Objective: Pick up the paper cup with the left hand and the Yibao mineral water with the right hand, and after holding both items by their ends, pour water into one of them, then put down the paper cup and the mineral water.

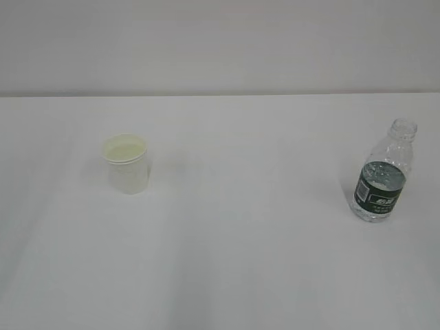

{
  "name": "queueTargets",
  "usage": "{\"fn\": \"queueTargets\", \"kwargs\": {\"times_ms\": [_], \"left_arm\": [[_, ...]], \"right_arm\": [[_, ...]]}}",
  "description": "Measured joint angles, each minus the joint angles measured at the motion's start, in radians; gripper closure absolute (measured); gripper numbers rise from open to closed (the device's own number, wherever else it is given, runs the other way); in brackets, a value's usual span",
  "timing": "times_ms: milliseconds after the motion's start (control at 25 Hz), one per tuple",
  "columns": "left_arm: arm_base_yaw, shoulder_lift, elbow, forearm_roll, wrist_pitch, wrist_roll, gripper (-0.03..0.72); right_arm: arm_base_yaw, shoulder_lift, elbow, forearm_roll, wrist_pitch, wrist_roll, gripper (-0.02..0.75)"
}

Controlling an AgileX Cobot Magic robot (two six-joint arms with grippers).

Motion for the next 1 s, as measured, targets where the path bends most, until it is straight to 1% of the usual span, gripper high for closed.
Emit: {"fn": "queueTargets", "kwargs": {"times_ms": [120, 400, 520, 720, 1000], "left_arm": [[0.0, 0.0, 0.0, 0.0, -0.005, 0.0, 0.419], [0.0, 0.0, 0.005, 0.0, -0.009, -0.004, 0.419], [0.0, 0.0, 0.014, 0.0, -0.013, -0.004, 0.419], [0.0, 0.0, 0.025, 0.0, -0.024, -0.004, 0.42], [0.0, 0.0, 0.025, 0.0, -0.03, -0.004, 0.42]], "right_arm": [[0.0, -0.061, 0.022, -0.01, 0.005, 0.009, 0.167], [0.0, -0.164, 0.167, -0.014, 0.004, 0.017, 0.167], [0.0, -0.172, 0.217, -0.014, -0.003, 0.021, 0.167], [0.0, -0.172, 0.239, -0.014, -0.043, 0.024, 0.167], [0.0, -0.172, 0.239, -0.008, -0.043, 0.026, 0.167]]}}
